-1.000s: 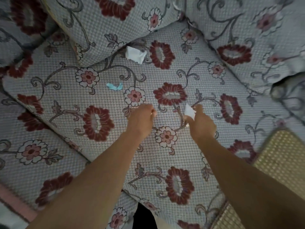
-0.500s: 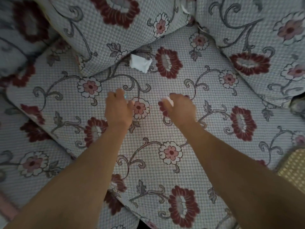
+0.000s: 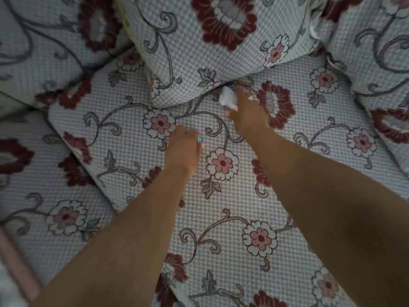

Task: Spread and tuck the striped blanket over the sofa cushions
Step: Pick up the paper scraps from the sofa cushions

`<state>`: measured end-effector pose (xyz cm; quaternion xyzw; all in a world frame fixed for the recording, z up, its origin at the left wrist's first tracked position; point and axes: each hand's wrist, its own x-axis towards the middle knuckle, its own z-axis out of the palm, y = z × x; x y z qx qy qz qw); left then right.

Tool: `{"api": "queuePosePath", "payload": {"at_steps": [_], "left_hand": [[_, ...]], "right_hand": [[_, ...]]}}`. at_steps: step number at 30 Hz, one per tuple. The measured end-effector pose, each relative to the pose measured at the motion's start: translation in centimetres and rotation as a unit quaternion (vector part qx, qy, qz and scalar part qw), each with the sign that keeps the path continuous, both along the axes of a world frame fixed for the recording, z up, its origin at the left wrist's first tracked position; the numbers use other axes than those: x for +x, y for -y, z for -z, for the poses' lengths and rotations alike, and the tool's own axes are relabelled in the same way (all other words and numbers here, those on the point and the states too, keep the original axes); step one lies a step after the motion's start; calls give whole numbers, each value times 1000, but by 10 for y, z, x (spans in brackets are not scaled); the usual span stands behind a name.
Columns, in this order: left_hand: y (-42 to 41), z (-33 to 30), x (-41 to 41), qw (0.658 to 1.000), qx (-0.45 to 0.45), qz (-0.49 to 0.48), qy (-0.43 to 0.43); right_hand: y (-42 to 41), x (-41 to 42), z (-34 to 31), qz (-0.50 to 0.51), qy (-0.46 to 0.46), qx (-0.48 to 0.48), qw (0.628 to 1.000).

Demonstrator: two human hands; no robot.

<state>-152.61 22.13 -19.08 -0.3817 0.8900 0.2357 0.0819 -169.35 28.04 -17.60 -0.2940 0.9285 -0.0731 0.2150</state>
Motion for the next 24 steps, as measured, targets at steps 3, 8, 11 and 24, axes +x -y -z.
{"api": "queuePosePath", "payload": {"at_steps": [3,8,11,24], "left_hand": [[7,-6,2,997,36,-41,-47],[11,-27,10,982,82,-122,-115],[12,-46,24,977,90,-145,-132],[11,-130,193,975,9,-183,-127]], "right_hand": [[0,5,6,-16,-41,4,999],[-5,24,-4,-74,-39,-48,995],[-6,48,-21,-93,-14,-96,991],[33,223,-115,-289,35,-121,949]]}}
